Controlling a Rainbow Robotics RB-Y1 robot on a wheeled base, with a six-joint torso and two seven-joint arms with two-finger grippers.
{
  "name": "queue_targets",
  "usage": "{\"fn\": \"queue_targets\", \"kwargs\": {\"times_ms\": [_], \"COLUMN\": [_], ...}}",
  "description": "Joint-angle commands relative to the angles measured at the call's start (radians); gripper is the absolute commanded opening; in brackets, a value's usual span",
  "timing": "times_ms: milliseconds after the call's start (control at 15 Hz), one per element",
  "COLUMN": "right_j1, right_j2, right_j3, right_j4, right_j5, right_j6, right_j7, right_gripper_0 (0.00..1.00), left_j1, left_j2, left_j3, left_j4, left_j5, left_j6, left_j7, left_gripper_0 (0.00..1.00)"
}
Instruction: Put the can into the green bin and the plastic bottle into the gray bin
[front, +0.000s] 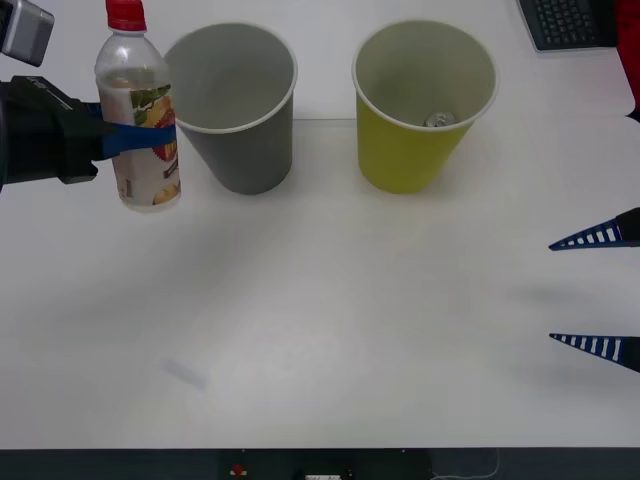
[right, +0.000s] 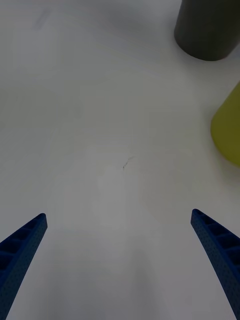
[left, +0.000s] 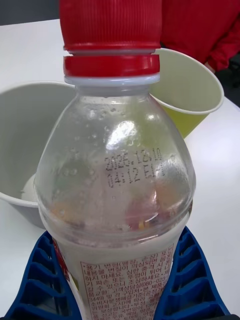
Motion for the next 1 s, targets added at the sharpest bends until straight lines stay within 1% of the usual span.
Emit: {"fn": "queue_targets", "kwargs": {"times_ms": [67, 200, 333, 600, 800, 867, 1000], "right_j1": [0.0, 0.0, 0.0, 0.0, 0.0, 0.0, 0.0], "right_j2": [0.0, 0.0, 0.0, 0.0, 0.0, 0.0, 0.0], "right_j3": [0.0, 0.0, 0.0, 0.0, 0.0, 0.0, 0.0], "right_j4": [0.0, 0.0, 0.0, 0.0, 0.0, 0.0, 0.0], "right_j5": [0.0, 0.0, 0.0, 0.0, 0.0, 0.0, 0.0], "right_j6": [0.0, 0.0, 0.0, 0.0, 0.0, 0.0, 0.0], "right_j7": [0.0, 0.0, 0.0, 0.0, 0.0, 0.0, 0.0], "right_gripper_0": [1.0, 1.0, 1.0, 1.0, 1.0, 1.0, 1.0], "left_j1": [-0.147, -0.244, -0.359, -0.56, -0.687, -0.733, -0.812], "left_j2": [0.0, 0.001, 0.006, 0.01, 0.006, -0.011, -0.045], "left_j3": [0.027, 0.018, -0.035, -0.206, -0.355, -0.398, -0.453], "left_j4": [0.11, 0.188, 0.261, 0.403, 0.532, 0.584, 0.667], "left_j5": [0.012, 0.004, -0.048, -0.143, -0.163, -0.174, -0.226], "left_j6": [-0.132, -0.19, -0.217, -0.204, -0.155, -0.147, -0.145], "left_j7": [-0.001, -0.001, -0.006, -0.007, -0.011, -0.012, -0.032], "left_gripper_0": [0.0, 0.0, 0.0, 0.0, 0.0, 0.0, 0.0]}}
